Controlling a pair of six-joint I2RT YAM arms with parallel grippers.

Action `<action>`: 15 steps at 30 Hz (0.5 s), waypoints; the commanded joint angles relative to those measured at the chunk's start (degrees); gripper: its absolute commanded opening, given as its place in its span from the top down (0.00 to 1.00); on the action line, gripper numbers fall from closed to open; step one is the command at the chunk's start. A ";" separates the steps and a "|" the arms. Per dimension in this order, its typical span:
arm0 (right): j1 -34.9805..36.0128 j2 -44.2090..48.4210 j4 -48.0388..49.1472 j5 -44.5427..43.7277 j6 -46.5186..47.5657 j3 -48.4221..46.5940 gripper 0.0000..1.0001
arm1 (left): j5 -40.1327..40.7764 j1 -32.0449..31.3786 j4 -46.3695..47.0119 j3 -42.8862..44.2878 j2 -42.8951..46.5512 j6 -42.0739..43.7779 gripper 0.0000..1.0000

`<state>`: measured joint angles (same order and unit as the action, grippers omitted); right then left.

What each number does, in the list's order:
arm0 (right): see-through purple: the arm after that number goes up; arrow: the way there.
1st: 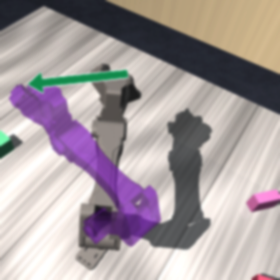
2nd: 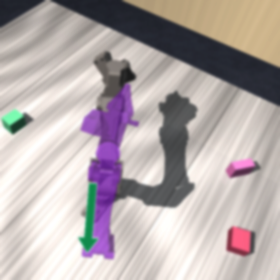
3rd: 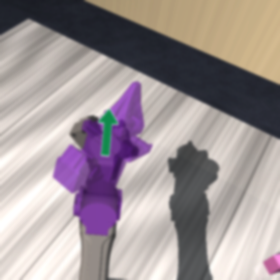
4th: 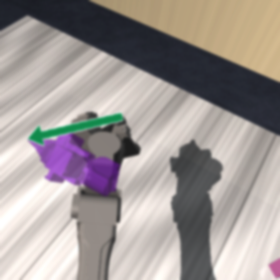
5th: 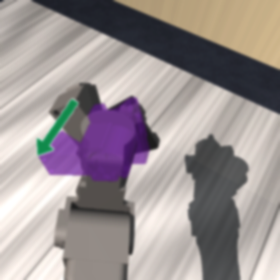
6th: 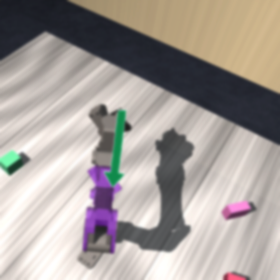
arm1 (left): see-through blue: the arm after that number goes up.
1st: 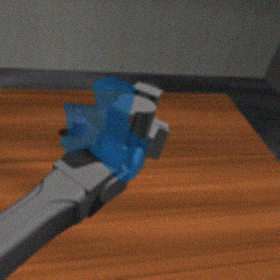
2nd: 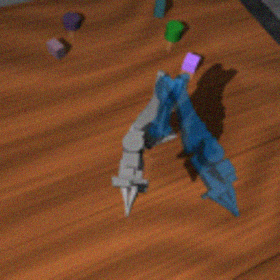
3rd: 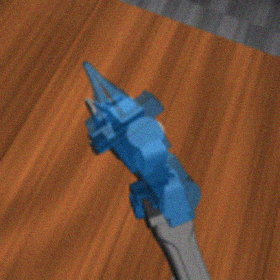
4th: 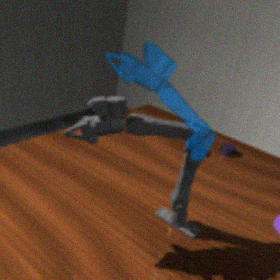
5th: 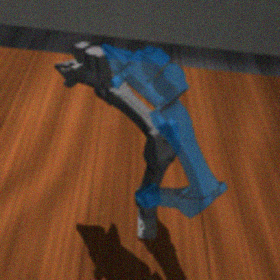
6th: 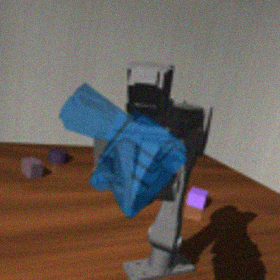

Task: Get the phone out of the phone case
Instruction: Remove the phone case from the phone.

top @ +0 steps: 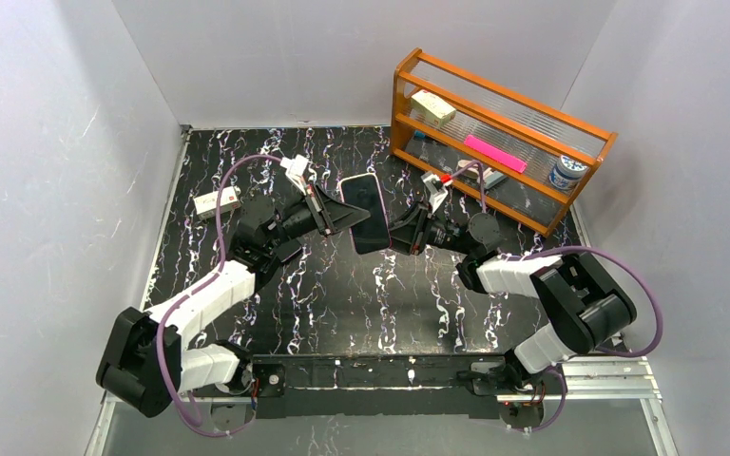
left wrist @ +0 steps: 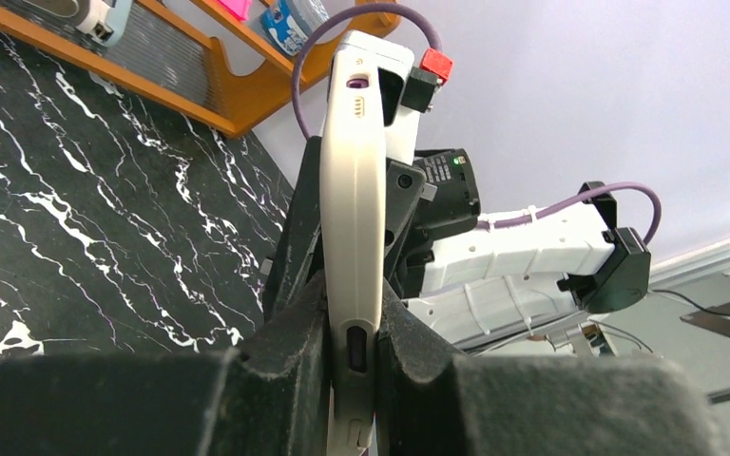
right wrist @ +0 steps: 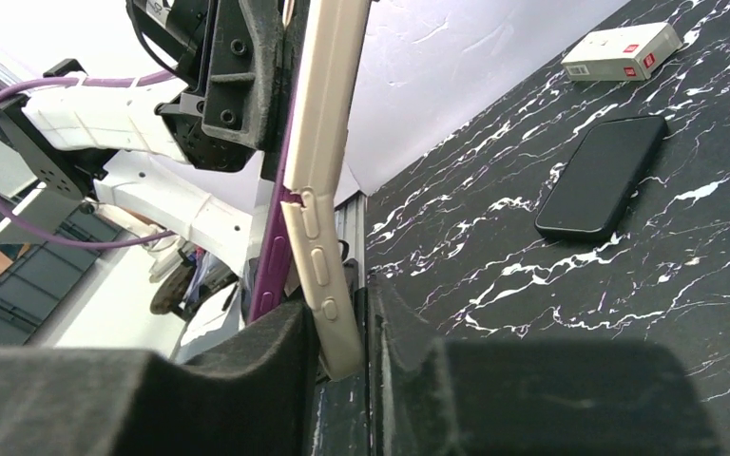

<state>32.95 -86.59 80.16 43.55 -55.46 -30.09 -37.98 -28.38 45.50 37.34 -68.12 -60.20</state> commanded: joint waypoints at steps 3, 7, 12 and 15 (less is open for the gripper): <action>0.62 0.24 15.91 -8.12 -2.04 -1.54 0.84 | -0.14 -3.39 -5.51 0.14 -1.84 2.23 0.81; 0.62 2.44 9.07 -9.92 -0.58 -0.11 0.99 | 6.53 -3.35 -20.76 5.14 -2.07 12.03 0.54; 0.63 5.59 1.57 -13.25 0.36 2.16 0.99 | 15.24 -3.35 -37.97 12.92 -1.00 23.72 0.27; 0.62 7.26 -4.17 -15.73 -0.03 2.81 0.99 | 20.80 -3.39 -45.76 16.24 0.23 29.54 0.09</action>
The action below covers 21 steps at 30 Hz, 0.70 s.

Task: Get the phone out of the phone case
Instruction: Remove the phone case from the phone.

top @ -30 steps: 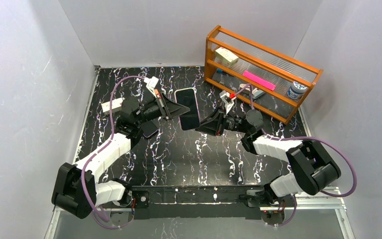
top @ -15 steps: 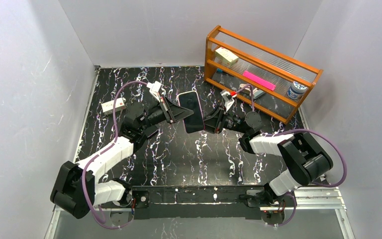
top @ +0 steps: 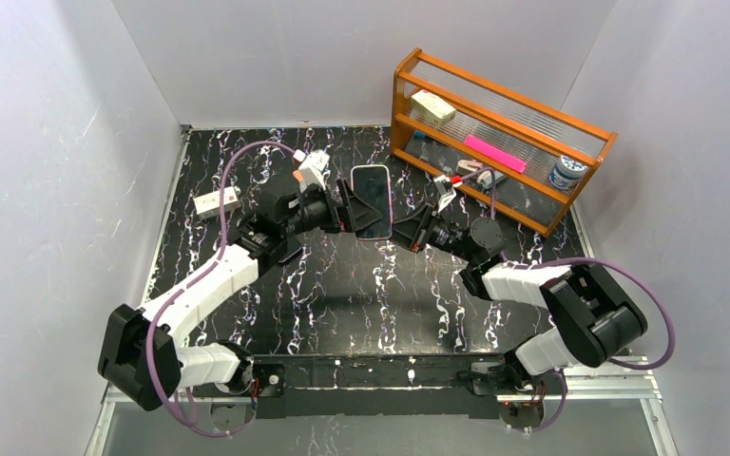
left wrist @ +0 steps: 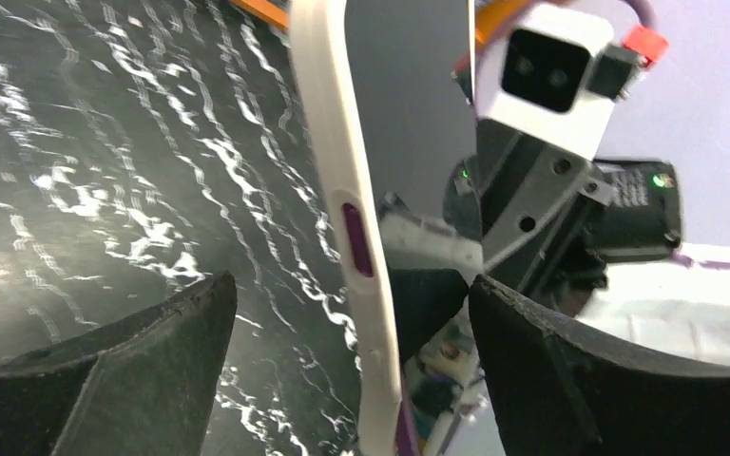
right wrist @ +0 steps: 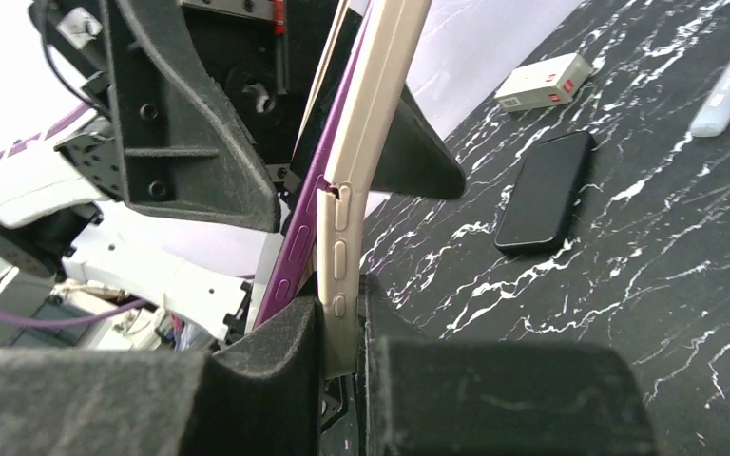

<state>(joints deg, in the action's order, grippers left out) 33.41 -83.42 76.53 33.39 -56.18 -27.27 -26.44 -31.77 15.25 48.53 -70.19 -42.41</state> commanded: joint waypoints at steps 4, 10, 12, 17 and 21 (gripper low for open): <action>0.32 6.87 -11.13 -9.19 0.05 -0.25 0.99 | 15.00 -0.47 -24.65 8.27 3.36 20.37 0.02; 0.51 11.15 -27.67 -15.12 -1.27 -2.04 0.99 | 24.58 -6.28 -31.07 12.16 4.15 33.55 0.02; 0.61 11.65 -31.22 -15.42 -2.06 -3.15 0.99 | 27.74 -10.09 -32.50 13.52 3.74 37.68 0.02; 1.18 12.16 -38.99 -15.76 -2.97 -5.79 0.99 | 36.53 -19.73 -33.04 15.56 1.94 46.57 0.02; 1.66 12.27 -41.94 -16.21 -4.20 -6.59 0.99 | 40.38 -23.75 -32.65 16.41 -0.38 51.34 0.02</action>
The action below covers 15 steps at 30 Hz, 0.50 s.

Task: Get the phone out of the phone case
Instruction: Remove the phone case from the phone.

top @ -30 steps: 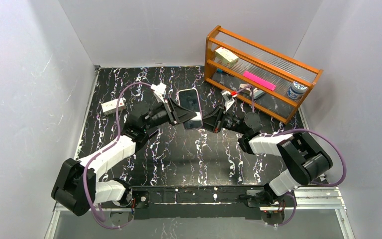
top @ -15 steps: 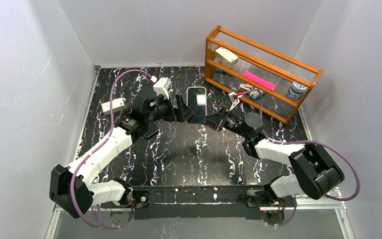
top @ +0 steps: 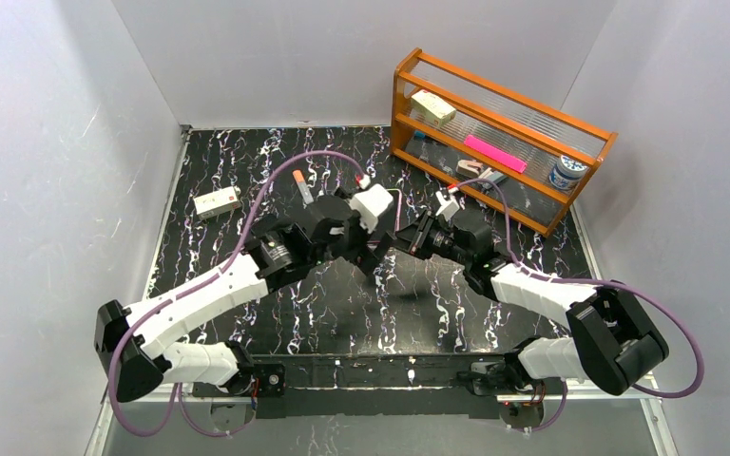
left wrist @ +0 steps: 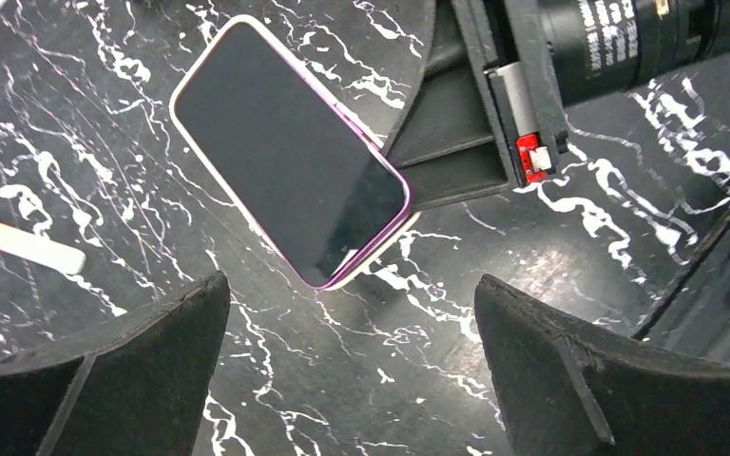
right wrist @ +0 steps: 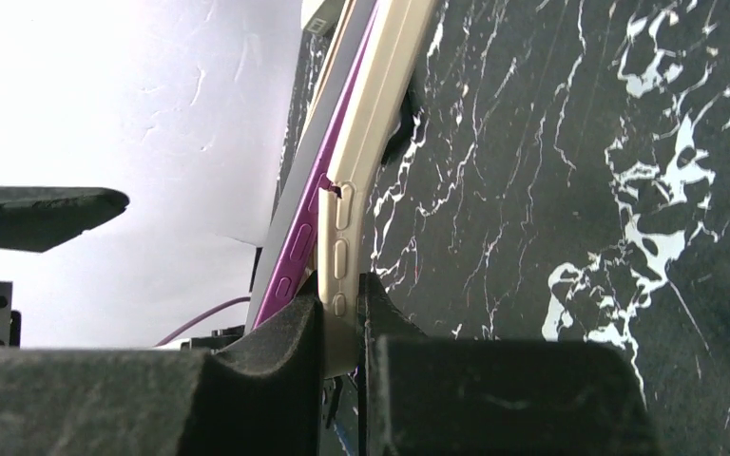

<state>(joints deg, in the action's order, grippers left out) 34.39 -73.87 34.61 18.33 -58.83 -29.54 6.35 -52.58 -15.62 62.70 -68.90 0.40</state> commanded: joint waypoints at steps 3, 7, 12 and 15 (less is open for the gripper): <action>0.91 2.09 0.10 -0.72 -2.22 -4.42 0.99 | 8.95 -4.87 -1.35 1.85 -2.83 13.25 0.03; 1.54 1.03 0.46 0.18 -3.42 -4.71 0.99 | 8.86 -5.99 2.22 -0.89 -2.98 18.42 0.08; 2.56 0.51 0.50 0.16 -3.69 -4.95 0.99 | 8.32 -6.05 7.12 -4.69 -2.19 21.48 0.19; 3.01 0.48 0.55 0.21 -3.81 -5.09 0.99 | 7.70 -6.05 10.31 -7.59 -1.27 22.92 0.27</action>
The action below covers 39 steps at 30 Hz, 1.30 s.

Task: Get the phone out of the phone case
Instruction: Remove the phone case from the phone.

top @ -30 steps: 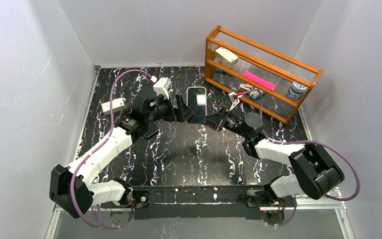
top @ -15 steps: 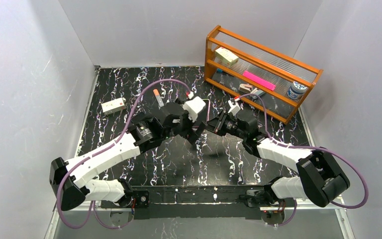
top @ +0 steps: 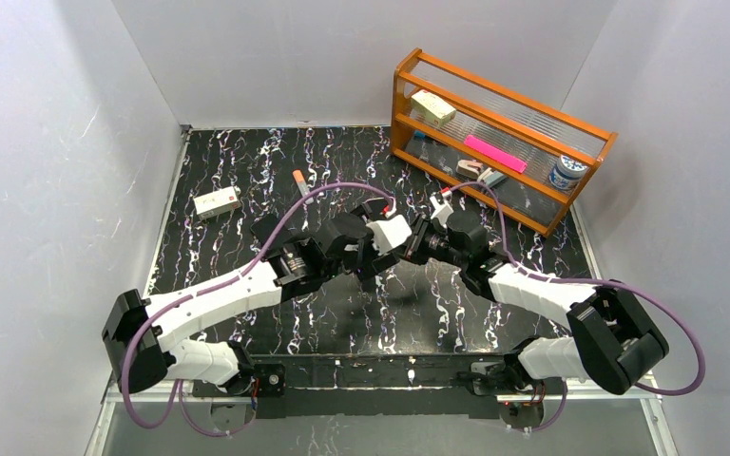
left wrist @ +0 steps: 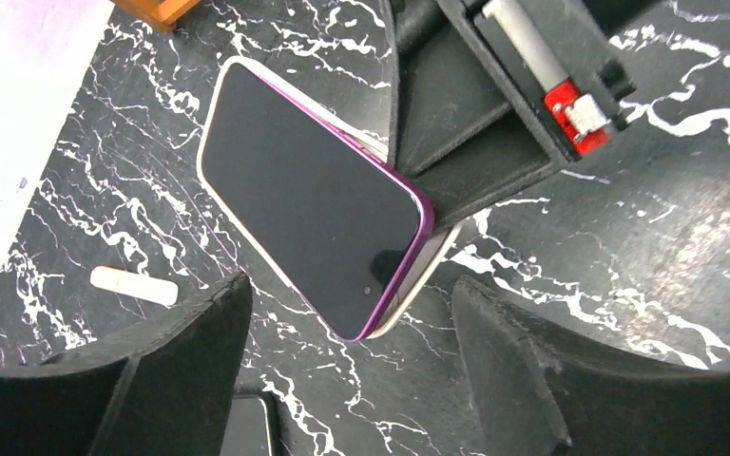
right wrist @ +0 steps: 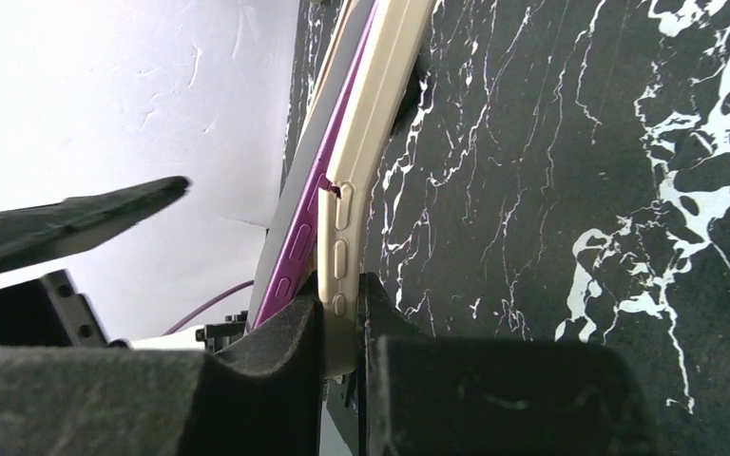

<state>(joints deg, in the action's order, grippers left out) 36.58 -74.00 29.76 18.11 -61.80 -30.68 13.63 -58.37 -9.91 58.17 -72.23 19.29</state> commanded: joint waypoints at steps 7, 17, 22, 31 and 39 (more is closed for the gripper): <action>1.36 0.79 5.57 0.49 -0.85 -4.18 0.99 | 1.40 -0.25 6.38 -5.39 1.42 6.42 0.39; 1.77 0.13 5.68 1.14 -0.34 -3.85 0.99 | -0.97 -0.25 6.97 -4.92 2.58 5.33 0.41; 1.99 -0.18 5.92 1.27 -0.52 -4.00 0.99 | -0.72 -0.25 7.01 -5.21 2.31 5.61 0.42; 2.28 -0.61 6.46 1.77 -1.20 -3.98 0.99 | 1.09 -0.08 7.89 -6.23 2.29 7.30 0.49; 2.27 -0.78 5.96 2.45 -3.40 -4.60 0.99 | 4.93 -0.08 7.81 -8.88 0.30 11.06 0.49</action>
<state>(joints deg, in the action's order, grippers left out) 38.63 -75.42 29.76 19.00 -63.31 -31.48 14.74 -58.37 -2.07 50.89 -71.72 27.51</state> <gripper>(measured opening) 0.186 0.512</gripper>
